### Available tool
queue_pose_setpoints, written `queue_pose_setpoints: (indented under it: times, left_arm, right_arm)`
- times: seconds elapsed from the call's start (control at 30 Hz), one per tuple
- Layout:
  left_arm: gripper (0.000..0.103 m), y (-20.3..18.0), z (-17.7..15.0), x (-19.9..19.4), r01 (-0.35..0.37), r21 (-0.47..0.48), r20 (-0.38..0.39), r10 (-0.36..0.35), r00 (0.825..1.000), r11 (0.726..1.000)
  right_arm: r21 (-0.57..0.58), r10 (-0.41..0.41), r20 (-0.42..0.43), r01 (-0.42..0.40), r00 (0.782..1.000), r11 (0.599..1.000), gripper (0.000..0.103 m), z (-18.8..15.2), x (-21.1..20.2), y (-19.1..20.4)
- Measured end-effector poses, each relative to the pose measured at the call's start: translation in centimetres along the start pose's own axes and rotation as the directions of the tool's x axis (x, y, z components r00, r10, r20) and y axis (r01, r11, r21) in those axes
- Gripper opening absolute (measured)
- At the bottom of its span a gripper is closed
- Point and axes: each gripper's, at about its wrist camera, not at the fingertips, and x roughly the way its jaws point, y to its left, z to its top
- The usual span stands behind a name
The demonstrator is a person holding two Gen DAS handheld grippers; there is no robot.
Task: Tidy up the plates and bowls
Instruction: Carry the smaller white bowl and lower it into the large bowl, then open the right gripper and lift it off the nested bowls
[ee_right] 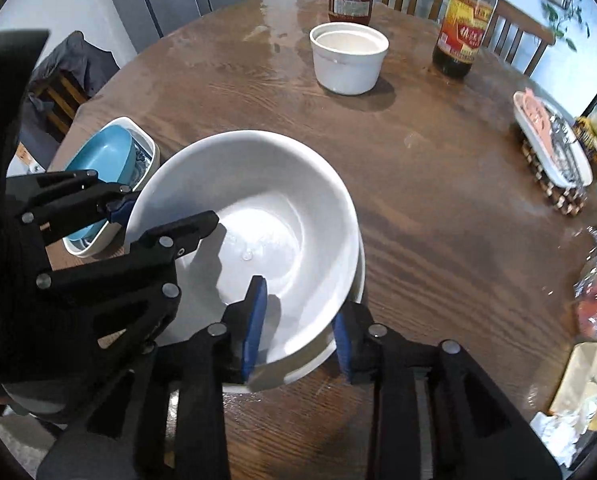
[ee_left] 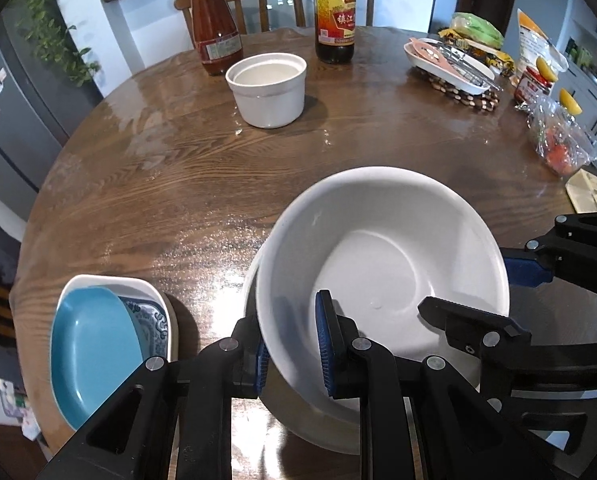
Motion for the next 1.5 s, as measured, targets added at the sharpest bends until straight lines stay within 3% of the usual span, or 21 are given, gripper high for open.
queue_pose_setpoints:
  times: [0.27, 0.37, 0.5, 0.53, 0.67, 0.83, 0.93, 1.27, 1.37, 1.5]
  left_arm:
    - [0.022, 0.3, 0.1, -0.7, -0.007, -0.004, 0.019, 0.008, 1.000, 1.000]
    - [0.028, 0.5, 0.2, -1.3, -0.022, -0.009, 0.035, 0.022, 0.999, 1.000]
    - [0.073, 1.2, 0.5, -2.1, -0.073, -0.032, 0.072, 0.075, 0.995, 0.997]
    - [0.078, 1.5, 0.6, -2.3, -0.068, -0.042, 0.083, 0.071, 0.994, 0.997]
    - [0.080, 1.9, 1.0, -3.0, -0.069, -0.062, 0.103, 0.075, 0.992, 0.996]
    - [0.089, 2.2, 1.4, -3.5, -0.070, -0.089, 0.114, 0.080, 0.990, 0.994]
    - [0.091, 2.4, 1.7, -3.7, -0.077, -0.097, 0.120, 0.089, 0.989, 0.992]
    - [0.092, 3.3, 2.8, -3.1, -0.080, -0.123, 0.098, 0.093, 0.991, 0.989]
    - [0.100, 4.3, 3.8, -3.1, -0.066, -0.147, 0.101, 0.082, 0.992, 0.987]
    - [0.101, 5.5, 5.7, -2.9, -0.097, -0.168, 0.102, 0.115, 0.988, 0.981]
  right_arm:
    - [-0.028, -0.032, 0.018, 0.032, 0.999, 0.999, 0.039, 0.3, -0.5, -0.3]
    - [-0.031, -0.058, 0.032, 0.059, 0.998, 0.998, 0.048, 0.2, -1.1, -0.3]
    - [-0.021, -0.079, 0.066, 0.080, 0.995, 0.997, 0.055, -0.1, -2.3, -0.8]
    - [-0.012, -0.072, 0.071, 0.073, 0.995, 0.997, 0.056, -0.1, -2.5, -1.0]
    - [0.031, -0.046, 0.108, 0.042, 0.993, 0.999, 0.067, 0.1, -3.5, -2.0]
    - [0.072, -0.015, 0.141, 0.005, 0.990, 0.997, 0.071, 0.3, -4.4, -2.6]
    - [0.103, -0.008, 0.161, -0.008, 0.987, 0.995, 0.082, 0.4, -4.8, -2.9]
    - [0.174, -0.007, 0.179, -0.025, 0.984, 0.984, 0.092, 1.0, -5.2, -5.0]
    - [0.193, -0.008, 0.187, -0.029, 0.982, 0.981, 0.094, 1.9, -5.4, -6.0]
    - [0.222, -0.011, 0.205, -0.036, 0.979, 0.974, 0.095, 3.4, -5.5, -7.5]
